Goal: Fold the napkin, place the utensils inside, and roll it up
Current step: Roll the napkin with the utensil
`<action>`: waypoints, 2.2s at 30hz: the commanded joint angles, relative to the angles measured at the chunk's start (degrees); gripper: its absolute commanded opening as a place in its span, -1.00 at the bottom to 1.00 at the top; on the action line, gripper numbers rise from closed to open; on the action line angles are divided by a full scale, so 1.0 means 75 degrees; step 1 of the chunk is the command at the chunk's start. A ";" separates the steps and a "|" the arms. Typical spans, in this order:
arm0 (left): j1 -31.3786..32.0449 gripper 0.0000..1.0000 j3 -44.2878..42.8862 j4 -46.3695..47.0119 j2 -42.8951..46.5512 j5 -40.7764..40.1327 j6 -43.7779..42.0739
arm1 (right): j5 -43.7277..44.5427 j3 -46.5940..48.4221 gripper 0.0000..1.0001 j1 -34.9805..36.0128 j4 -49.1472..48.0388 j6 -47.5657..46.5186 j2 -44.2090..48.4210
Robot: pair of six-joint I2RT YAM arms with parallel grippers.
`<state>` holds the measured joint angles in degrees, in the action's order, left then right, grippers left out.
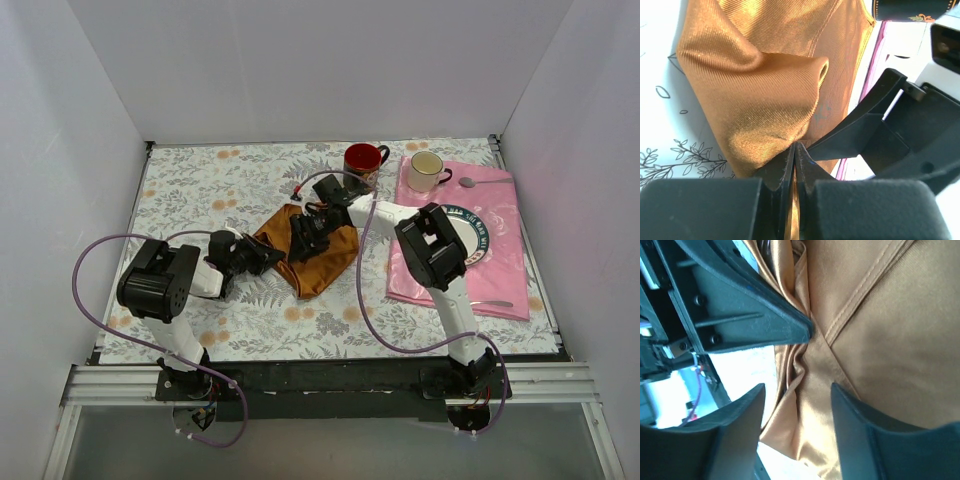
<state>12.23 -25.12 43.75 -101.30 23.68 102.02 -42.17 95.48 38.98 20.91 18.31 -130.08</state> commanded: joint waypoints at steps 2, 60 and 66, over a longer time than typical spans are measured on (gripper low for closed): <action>0.0022 -1.00 0.0058 -0.2011 -0.0533 -0.0544 -0.0372 | 0.0875 0.0078 0.48 0.0227 0.1196 -0.1430 0.0972; -0.0107 0.04 -0.3704 -0.8174 0.2442 -0.1106 -0.2868 | -0.0013 -0.3696 -0.97 0.0955 -0.5306 0.3182 0.0481; -0.0107 0.37 -0.3506 -0.9733 0.3673 -0.1680 -0.2367 | -0.0271 -0.3719 -0.97 0.0780 -0.6126 0.4236 0.0329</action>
<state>11.62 -52.16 -16.91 -79.05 15.27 82.72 -41.34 69.43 45.47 -23.42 41.89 -125.08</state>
